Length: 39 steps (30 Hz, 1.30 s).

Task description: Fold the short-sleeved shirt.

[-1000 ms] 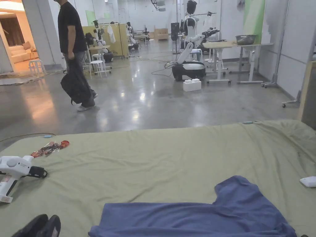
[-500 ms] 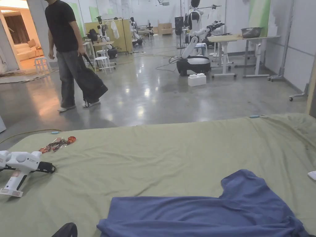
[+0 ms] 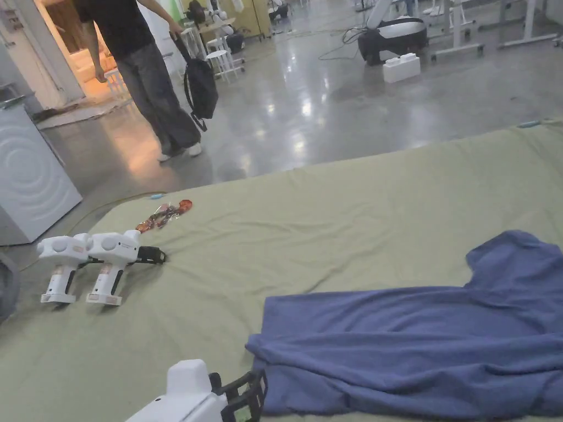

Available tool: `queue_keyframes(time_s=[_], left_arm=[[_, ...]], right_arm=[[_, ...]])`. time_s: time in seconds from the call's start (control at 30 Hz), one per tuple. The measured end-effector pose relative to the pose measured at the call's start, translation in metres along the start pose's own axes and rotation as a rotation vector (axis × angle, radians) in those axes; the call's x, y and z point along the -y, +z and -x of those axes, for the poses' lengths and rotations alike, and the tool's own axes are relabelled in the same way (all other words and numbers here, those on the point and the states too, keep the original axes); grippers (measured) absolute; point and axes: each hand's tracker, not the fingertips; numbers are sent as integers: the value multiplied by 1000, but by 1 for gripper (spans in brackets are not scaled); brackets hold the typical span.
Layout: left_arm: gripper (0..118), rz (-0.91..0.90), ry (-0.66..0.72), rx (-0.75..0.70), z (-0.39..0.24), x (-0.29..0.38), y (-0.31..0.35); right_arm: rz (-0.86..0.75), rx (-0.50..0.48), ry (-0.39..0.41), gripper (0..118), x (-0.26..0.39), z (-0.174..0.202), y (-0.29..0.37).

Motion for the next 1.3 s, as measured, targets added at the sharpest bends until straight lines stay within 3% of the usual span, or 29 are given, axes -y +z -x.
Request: queue_keyframes(time_s=[0.23,0.33,0.5,0.63,0.67,0.73,0.77,0.87,0.97,1.03,1.17,1.27,1.3], left_arm=[[71,187,103,-74,21,12,-99],[51,226,102,-74,17,16,-113],[9,227,-22,-79,-4,20,-118],[7,262,-48,-107,-9,24,-131],[7,262,-49,-105,-7,23,-132],[7,269,-33,-95,-4,22,-129],[7,271,-32,-89,-3,21,-129],[7,276,-32,-75,-2,21,-127],[7,279,-33,-71,-4,20,-127],[7,283,-34,-65,-3,20,-126],[7,285,-31,-59,0,22,-127],[7,282,-45,-59,-2,23,-127],[7,282,-46,-60,-3,22,-126]], right_arm=[[89,72,-81,0,14,-24,-8],[126,101,-100,0,22,-32,-12],[182,117,-119,0,27,-39,-23],[219,111,-179,1,27,-53,-55],[235,117,-200,8,25,-58,-68],[306,156,-228,63,25,-74,-104],[339,162,-237,74,30,-87,-124],[357,184,-268,73,46,-114,-179],[464,304,-294,71,61,-131,-226],[496,301,-326,71,71,-134,-243],[464,333,-147,64,67,-110,-238],[518,281,33,12,64,-93,-244],[526,292,79,4,63,-85,-245]])
